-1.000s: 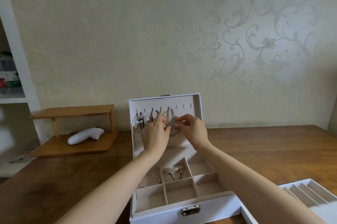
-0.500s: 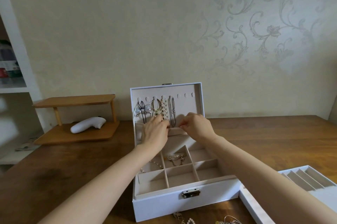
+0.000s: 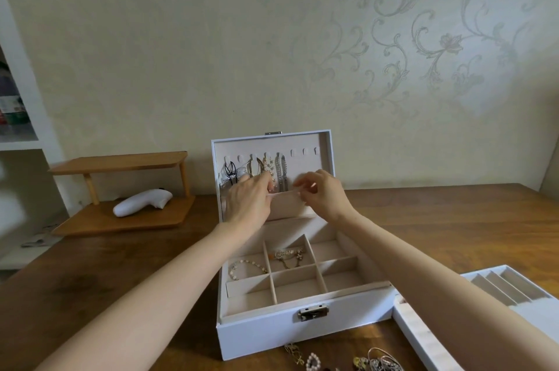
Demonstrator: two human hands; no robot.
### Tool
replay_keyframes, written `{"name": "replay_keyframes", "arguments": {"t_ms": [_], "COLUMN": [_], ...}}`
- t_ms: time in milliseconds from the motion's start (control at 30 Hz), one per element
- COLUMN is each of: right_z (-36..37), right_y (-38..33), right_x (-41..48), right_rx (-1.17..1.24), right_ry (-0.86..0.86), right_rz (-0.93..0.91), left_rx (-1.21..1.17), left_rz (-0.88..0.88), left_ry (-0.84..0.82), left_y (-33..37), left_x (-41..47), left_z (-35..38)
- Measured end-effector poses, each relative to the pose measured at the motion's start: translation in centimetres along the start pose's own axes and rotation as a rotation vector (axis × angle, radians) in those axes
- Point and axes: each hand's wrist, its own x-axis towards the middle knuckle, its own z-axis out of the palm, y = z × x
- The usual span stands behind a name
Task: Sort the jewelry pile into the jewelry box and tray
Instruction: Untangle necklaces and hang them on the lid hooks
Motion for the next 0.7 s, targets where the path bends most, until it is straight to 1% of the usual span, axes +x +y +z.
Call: {"name": "replay_keyframes", "arguments": {"t_ms": [67,133,233,300,367,467,500,533,600,667,700], "right_z": [-0.3,-0.8,-1.7,-2.9,-4.4,-6.5,-7.0,-7.3,-7.4,-7.3,-7.3], "right_y": [0.0,0.1,0.1,-0.1,-0.8,-1.9,-2.4,-2.8,-3.2,-3.0,-2.9], "right_x": [-0.1,-0.5,-2.1,-3.7,-5.7,-9.5,-10.8,-12.0,-14.2,-15.8,-16.3], "right_rx": [0.036,0.030,-0.007,-0.023,-0.036,0.030,0.060,0.084,0.110,0.135,0.160], "right_ry": [0.083,0.106,0.035,-0.007,-0.058,-0.105,-0.115,-0.125,-0.144,-0.103,-0.063], "right_rz": [-0.008,-0.004,0.015,0.012,0.013,0.008,0.001,-0.004,-0.015,-0.040,-0.054], "left_rx": [-0.009,-0.012,0.014,-0.024,-0.149,-0.359,-0.392,-0.423,-0.526,-0.588,-0.567], "left_rz": [0.023,0.053,0.055,0.069,0.095,0.155,0.197,0.241,0.309,0.359,0.397], "left_ry": [0.061,0.116,0.114,0.086,-0.005,-0.292,-0.356,-0.385,-0.376,-0.301,-0.243], "left_y": [-0.2,-0.5,-1.0,-1.2,-0.8,0.7,1.3,1.7,2.4,2.7,2.7], "left_x": [0.0,-0.4,-1.5,-2.7,-4.3,-7.8,-8.9,-9.9,-11.8,-13.3,-13.9], "left_z": [-0.3,-0.7,-1.7,-2.7,-3.9,-6.0,-6.4,-6.6,-6.2,-5.5,-5.2]}}
